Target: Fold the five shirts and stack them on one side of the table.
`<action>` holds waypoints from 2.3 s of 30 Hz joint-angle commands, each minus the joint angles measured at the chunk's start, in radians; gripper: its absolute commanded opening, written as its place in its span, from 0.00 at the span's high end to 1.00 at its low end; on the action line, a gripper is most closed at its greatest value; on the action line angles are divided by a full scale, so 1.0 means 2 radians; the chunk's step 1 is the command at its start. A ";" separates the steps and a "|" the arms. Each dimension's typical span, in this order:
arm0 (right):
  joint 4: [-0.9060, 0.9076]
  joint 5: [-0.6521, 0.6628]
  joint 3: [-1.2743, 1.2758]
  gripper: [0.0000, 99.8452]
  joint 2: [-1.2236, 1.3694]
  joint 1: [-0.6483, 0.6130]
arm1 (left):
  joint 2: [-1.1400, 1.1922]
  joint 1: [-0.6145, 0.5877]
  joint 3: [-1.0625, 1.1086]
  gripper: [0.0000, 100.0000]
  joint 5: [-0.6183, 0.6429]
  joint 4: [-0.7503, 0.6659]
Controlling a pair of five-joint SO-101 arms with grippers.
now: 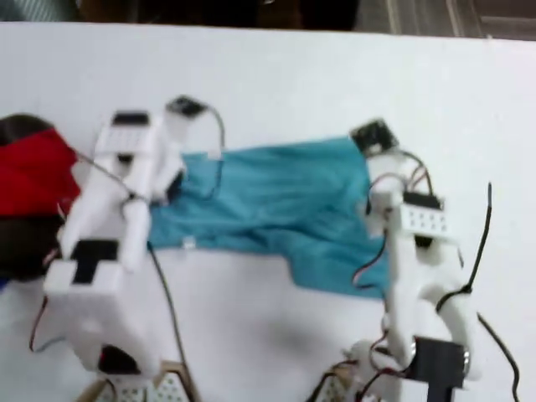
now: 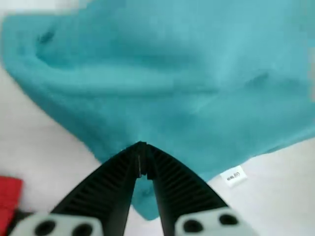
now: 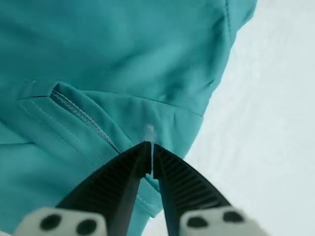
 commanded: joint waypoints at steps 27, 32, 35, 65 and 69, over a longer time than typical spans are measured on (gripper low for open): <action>0.034 -0.044 0.018 0.98 -0.122 -0.132 | -0.104 -0.071 0.240 0.97 -0.017 -0.198; -0.026 -0.052 0.015 0.98 -0.019 -0.141 | -0.101 -0.071 0.239 0.97 0.009 -0.199; -0.026 -0.052 0.007 0.98 0.029 -0.141 | -0.101 -0.071 0.240 0.97 0.009 -0.199; -0.041 -0.086 -0.035 0.98 0.036 -0.145 | -0.101 -0.071 0.238 0.97 0.009 -0.199; 0.010 -0.087 -0.111 0.98 0.115 -0.141 | -0.101 -0.071 0.238 0.97 0.009 -0.199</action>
